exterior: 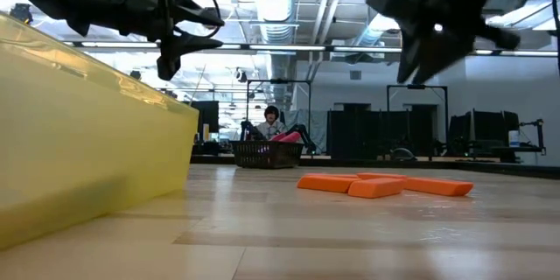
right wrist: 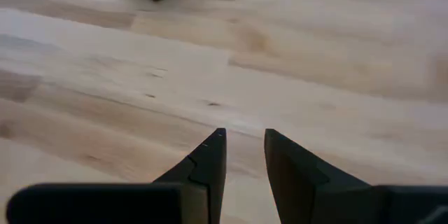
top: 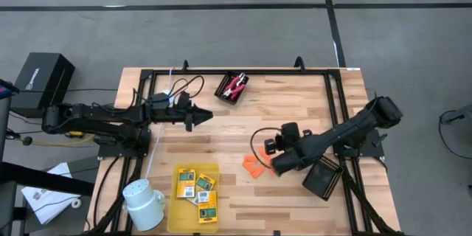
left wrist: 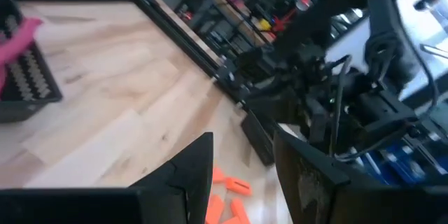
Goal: Pick & Place School Supplies
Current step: Put the orange eraser into the bottom black bin
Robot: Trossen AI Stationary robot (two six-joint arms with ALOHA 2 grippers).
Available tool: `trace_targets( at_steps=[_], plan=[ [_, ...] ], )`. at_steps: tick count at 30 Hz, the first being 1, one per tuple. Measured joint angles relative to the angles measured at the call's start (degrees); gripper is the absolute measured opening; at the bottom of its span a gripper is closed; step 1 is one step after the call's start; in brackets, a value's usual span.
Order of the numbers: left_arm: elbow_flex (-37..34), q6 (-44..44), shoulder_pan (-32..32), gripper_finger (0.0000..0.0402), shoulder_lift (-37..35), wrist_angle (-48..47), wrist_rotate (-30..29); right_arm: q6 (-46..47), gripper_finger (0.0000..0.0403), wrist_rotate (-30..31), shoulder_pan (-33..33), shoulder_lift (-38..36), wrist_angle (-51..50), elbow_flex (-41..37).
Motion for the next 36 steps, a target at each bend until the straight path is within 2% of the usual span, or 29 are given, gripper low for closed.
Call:
trace_targets(
  at_steps=[3, 6, 8, 11, 14, 20, 27, 36],
  plan=[
    [0.0, -0.3, -0.5, 0.0145, 0.0, 0.0, -2.1, -5.2, 0.0069, 0.3, 0.0, -9.3, 20.6, -13.1],
    [0.0, -1.6, -0.5, 0.0145, 0.4, 0.2, -2.4, -16.3, 0.0038, 0.2, -0.3, -19.0, 44.5, -26.5],
    [0.0, -1.7, -0.5, 0.0145, 0.9, 0.0, -2.6, -23.6, 0.0014, -1.3, -1.4, -24.8, 57.1, -34.1],
    [0.1, -2.7, -0.5, 0.0145, 2.3, -0.1, -2.8, -33.4, 0.0006, -10.6, -5.3, -32.0, 70.3, -42.5],
    [0.0, -3.5, -0.5, 0.0145, 4.1, 0.0, -3.3, -37.6, 0.0024, -23.2, -11.4, -36.1, 71.4, -47.4],
    [0.0, -4.7, -0.5, 0.0145, 7.3, 1.0, -3.6, -45.2, 0.0045, -39.6, -24.3, -36.6, 66.9, -47.8],
    [0.0, -4.7, -0.5, 0.0145, 8.3, 3.1, -4.4, -54.2, 0.0013, -51.8, -33.3, -30.1, 66.7, -43.3],
    [0.0, -2.8, -0.5, 0.0145, 8.3, 3.4, -4.6, -62.4, 0.0001, -63.7, -35.5, -16.3, 66.7, -34.0]
  ],
)
